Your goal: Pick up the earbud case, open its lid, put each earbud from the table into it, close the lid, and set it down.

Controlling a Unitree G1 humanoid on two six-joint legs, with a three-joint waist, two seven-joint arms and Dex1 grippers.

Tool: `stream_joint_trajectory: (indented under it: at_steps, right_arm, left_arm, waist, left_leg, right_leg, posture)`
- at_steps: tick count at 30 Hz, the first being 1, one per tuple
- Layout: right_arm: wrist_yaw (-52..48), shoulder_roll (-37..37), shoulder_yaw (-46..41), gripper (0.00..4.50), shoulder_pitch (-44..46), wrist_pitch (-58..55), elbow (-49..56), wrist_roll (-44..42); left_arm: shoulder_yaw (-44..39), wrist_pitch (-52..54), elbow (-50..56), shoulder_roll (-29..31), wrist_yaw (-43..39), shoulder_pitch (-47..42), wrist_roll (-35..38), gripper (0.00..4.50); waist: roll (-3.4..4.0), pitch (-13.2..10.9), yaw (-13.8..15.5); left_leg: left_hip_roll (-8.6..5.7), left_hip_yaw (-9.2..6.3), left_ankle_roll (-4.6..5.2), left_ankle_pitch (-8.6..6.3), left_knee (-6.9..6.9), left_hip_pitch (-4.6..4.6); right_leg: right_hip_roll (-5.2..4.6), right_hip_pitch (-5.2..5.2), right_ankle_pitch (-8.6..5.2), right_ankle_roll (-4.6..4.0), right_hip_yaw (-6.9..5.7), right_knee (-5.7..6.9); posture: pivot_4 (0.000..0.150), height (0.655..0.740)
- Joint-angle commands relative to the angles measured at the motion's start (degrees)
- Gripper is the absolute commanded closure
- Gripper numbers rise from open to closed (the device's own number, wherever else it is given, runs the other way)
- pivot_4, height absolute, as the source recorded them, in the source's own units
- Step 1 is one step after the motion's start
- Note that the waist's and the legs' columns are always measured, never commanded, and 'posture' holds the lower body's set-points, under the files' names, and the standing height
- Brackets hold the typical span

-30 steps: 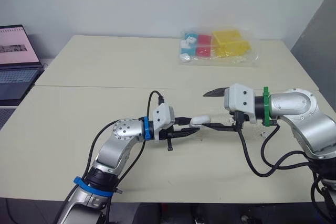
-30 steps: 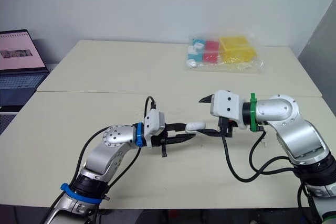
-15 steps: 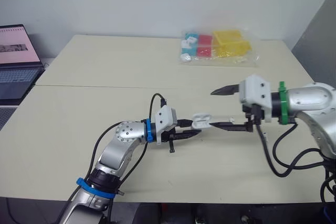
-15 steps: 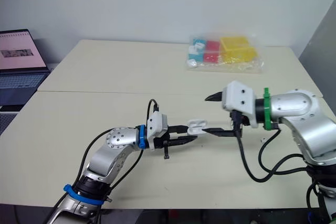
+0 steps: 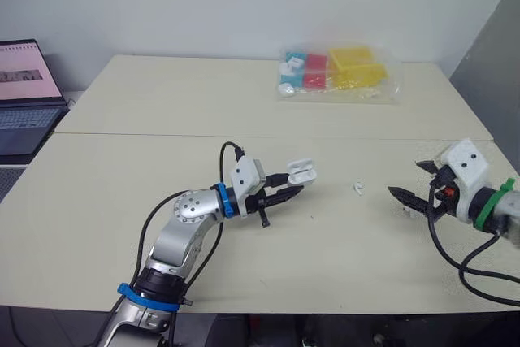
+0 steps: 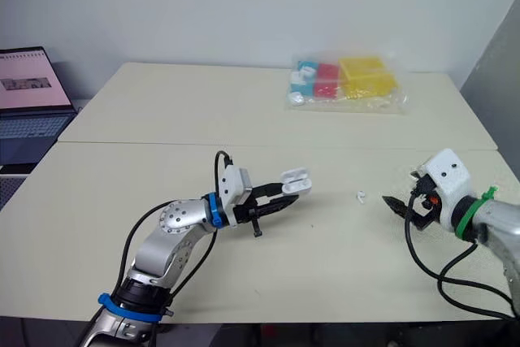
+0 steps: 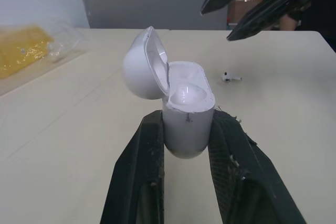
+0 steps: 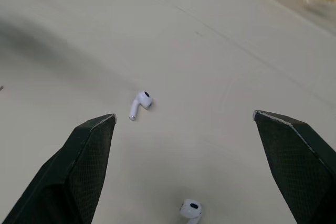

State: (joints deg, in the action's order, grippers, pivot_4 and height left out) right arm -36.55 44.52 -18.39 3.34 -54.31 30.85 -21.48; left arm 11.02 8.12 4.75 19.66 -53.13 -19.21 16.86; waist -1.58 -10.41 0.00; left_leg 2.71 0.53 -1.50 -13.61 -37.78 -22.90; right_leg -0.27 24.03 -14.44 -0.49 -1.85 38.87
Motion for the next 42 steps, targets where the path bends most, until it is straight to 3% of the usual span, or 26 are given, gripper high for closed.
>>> stream_joint_trajectory:
  at_steps: [1,13,23,27,36,42]
  right_arm:
    - [2.71,-2.57,0.67,0.12,-1.56,4.14,-3.75,1.77]
    - [4.82,-7.58,-1.07,0.12,-3.37,7.63,-14.43,0.58]
    - [4.49,-7.24,-0.55,0.12,-4.09,8.17,-18.05,1.0]
    - [4.38,-7.09,-0.14,0.97,-4.97,7.53,-17.55,0.99]
    - [1.28,-4.15,1.3,4.09,-6.03,8.35,-16.06,1.1]
    - [-8.51,4.39,3.7,4.09,-5.34,12.72,-16.03,0.81]
  left_arm:
    - [0.95,-0.29,2.95,-0.23,-0.9,-0.27,0.91,3.72]
    - [1.17,0.81,5.33,1.01,-1.35,1.04,0.81,3.72]
    - [1.11,1.46,5.76,1.44,-1.24,0.85,0.78,3.72]
    - [1.03,1.24,5.49,1.46,-1.31,0.65,0.67,3.72]
    - [0.74,1.07,5.16,1.59,-1.15,0.58,0.47,3.72]
    - [0.83,0.82,5.25,1.63,-1.01,0.78,0.2,3.72]
  waist:
    - [0.0,0.0,-0.01]
    - [0.02,-0.01,-0.06]
    - [0.02,-0.01,-0.06]
    - [0.02,-0.01,-0.05]
    - [0.02,-0.01,-0.05]
    - [0.05,-0.03,-0.04]
  left_leg:
    - [0.0,-0.01,0.0,0.0,0.0,-0.01]
    - [-0.02,0.0,0.01,-0.01,0.06,-0.06]
    - [-0.03,0.0,0.01,-0.01,0.06,-0.06]
    - [-0.03,-0.03,0.01,-0.01,0.06,-0.07]
    - [-0.03,-0.04,0.01,-0.01,0.06,-0.05]
    - [-0.04,-0.02,0.01,-0.01,0.1,-0.09]
  right_leg:
    - [0.01,0.0,0.0,0.0,-0.01,0.0]
    - [0.02,0.01,-0.03,-0.03,-0.01,-0.11]
    - [0.01,0.0,-0.02,-0.03,0.01,-0.13]
    - [0.01,-0.01,-0.03,-0.03,-0.01,-0.13]
    - [0.02,-0.03,-0.03,-0.03,-0.02,-0.15]
    - [0.02,-0.01,-0.03,-0.04,-0.01,-0.22]
  posture:
    - [0.15,0.74]
    - [0.15,0.74]
    - [0.15,0.74]
    - [0.15,0.74]
    - [0.15,0.74]
    - [0.15,0.74]
